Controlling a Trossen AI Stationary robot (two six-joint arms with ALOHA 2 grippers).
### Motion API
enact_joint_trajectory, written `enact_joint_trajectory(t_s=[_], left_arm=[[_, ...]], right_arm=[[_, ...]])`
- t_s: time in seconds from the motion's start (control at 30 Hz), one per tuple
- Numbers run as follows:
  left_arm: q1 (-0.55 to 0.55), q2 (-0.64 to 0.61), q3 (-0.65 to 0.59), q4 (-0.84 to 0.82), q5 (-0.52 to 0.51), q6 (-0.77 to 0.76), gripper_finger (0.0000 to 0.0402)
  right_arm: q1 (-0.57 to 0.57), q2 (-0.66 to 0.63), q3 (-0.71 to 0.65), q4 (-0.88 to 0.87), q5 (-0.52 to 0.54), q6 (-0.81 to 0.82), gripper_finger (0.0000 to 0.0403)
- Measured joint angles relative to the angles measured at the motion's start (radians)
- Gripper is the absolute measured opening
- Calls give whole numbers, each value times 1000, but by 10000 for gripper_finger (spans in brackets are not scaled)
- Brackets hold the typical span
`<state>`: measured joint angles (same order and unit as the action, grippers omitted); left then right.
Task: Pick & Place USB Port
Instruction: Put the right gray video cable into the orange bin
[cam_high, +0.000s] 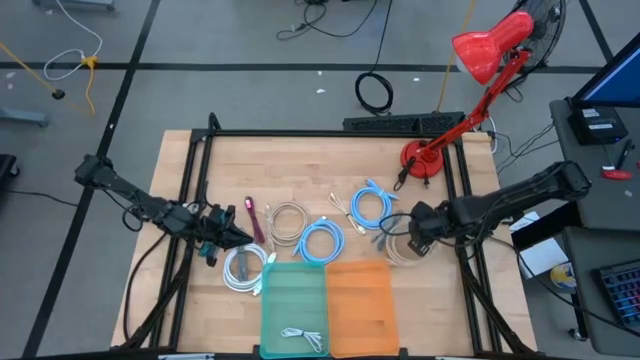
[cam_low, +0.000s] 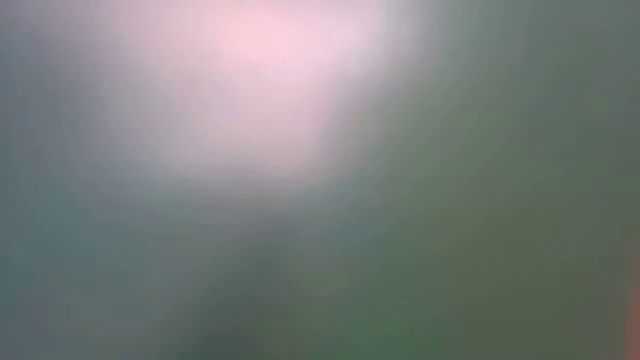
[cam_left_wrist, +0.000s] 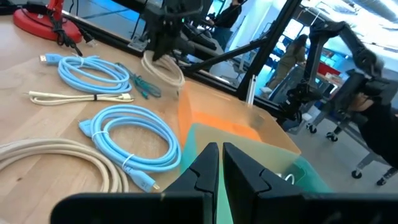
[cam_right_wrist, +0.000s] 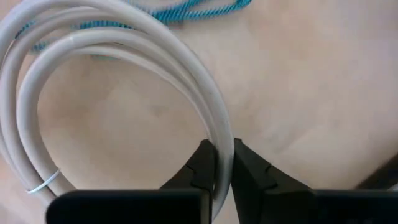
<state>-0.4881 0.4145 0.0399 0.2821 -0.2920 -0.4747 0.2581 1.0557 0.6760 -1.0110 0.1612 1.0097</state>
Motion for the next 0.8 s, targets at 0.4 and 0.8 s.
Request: enact_joint_trajectory(t_s=[0.4, 0.8], left_arm=[[0, 53, 0, 11, -66, -10, 24], [0, 58, 0, 44, -120, -14, 24]], right_arm=[[-1, 0, 146, -77, 301, -27, 19], [2, 43, 197, 573, 612, -354, 19]])
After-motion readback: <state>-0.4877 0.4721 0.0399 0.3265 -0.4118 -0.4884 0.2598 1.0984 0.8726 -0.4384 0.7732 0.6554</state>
